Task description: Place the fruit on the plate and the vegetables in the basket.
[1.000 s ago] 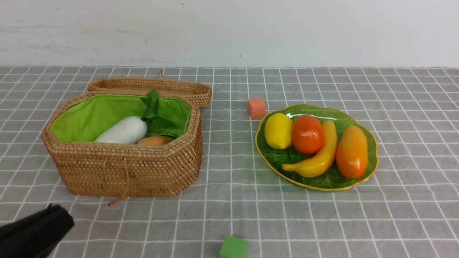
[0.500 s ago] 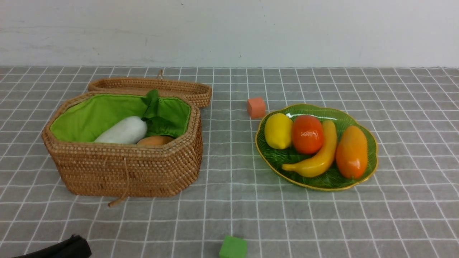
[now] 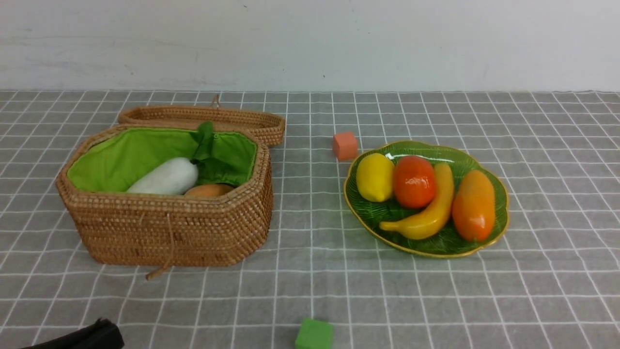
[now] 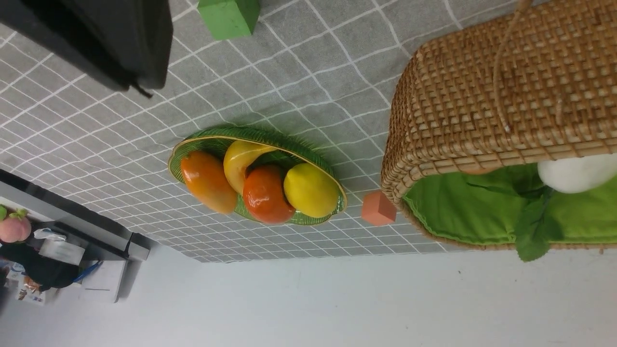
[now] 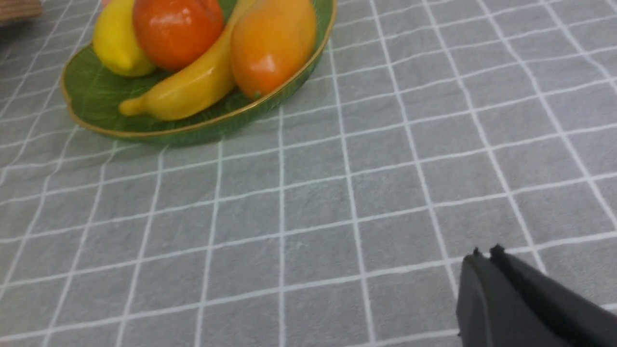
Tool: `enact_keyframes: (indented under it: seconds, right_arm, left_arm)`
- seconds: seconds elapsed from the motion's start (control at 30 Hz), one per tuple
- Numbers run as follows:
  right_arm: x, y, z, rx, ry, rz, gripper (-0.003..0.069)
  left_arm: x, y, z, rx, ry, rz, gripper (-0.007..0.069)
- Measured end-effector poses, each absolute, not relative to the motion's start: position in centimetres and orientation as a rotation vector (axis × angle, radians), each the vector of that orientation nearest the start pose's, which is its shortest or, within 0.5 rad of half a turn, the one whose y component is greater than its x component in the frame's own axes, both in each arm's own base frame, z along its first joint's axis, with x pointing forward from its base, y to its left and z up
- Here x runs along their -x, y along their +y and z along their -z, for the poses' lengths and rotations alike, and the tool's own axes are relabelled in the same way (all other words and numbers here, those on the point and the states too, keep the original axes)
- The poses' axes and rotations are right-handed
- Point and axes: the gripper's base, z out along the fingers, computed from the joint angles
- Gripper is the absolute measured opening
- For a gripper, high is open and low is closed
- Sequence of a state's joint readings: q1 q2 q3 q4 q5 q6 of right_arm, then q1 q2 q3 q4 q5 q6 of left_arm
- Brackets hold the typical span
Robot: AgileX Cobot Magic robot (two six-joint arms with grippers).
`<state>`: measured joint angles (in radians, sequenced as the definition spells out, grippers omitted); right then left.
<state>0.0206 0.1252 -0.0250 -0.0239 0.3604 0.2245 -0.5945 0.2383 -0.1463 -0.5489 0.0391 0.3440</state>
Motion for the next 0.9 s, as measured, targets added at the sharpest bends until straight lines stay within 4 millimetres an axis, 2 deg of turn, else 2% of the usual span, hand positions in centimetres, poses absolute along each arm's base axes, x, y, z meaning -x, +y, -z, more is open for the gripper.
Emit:
enact_keyframes:
  seconds: [0.07,0.9]
  right_arm:
    - [-5.41,-0.09,-17.24,-0.161,1.893,-0.1,-0.0018]
    - [-5.22,0.01,-17.35,-0.146,1.869,-0.103,-0.001]
  left_arm:
    - [-6.22,-4.44,-24.44,-0.335,1.612,0.632,0.0007]
    - [-6.29,-4.48,-24.39,-0.336,1.618,0.63,0.0021]
